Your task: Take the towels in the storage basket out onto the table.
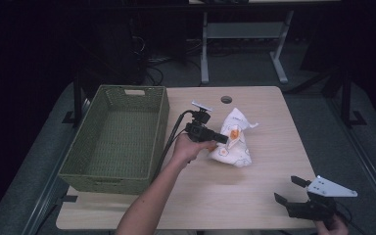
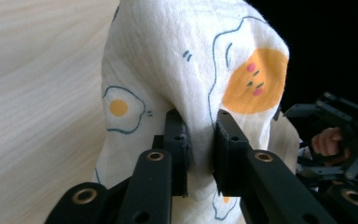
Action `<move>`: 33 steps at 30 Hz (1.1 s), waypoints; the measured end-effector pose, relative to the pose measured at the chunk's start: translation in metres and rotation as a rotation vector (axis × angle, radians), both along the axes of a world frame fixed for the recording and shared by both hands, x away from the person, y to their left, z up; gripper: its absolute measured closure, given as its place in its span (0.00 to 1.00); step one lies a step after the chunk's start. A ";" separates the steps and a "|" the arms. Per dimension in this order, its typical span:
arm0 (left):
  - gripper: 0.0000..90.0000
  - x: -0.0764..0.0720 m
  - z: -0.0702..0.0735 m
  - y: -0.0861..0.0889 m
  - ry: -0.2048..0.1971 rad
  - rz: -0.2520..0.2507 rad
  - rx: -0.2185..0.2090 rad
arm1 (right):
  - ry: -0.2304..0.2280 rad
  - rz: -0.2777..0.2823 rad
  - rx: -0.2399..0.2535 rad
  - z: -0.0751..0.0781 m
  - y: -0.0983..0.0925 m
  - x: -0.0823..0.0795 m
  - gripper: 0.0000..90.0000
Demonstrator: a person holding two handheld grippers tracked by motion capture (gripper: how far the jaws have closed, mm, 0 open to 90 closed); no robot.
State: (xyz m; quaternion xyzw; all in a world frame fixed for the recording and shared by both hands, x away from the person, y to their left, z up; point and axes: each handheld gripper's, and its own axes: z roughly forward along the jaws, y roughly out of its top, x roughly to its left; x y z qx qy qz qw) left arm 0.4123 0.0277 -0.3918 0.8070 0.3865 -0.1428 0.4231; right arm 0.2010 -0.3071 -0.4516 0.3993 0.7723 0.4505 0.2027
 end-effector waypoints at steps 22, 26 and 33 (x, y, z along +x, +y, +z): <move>0.62 -0.046 -0.002 0.032 -0.100 0.023 -0.023 | 0.005 0.009 -0.022 0.000 0.004 0.000 0.15; 0.60 -0.060 -0.006 0.037 -0.106 0.009 -0.022 | 0.006 0.008 -0.028 0.000 0.006 0.000 0.15; 0.53 -0.083 -0.007 0.048 -0.137 -0.011 -0.011 | -0.003 0.017 -0.040 0.001 0.010 -0.001 0.15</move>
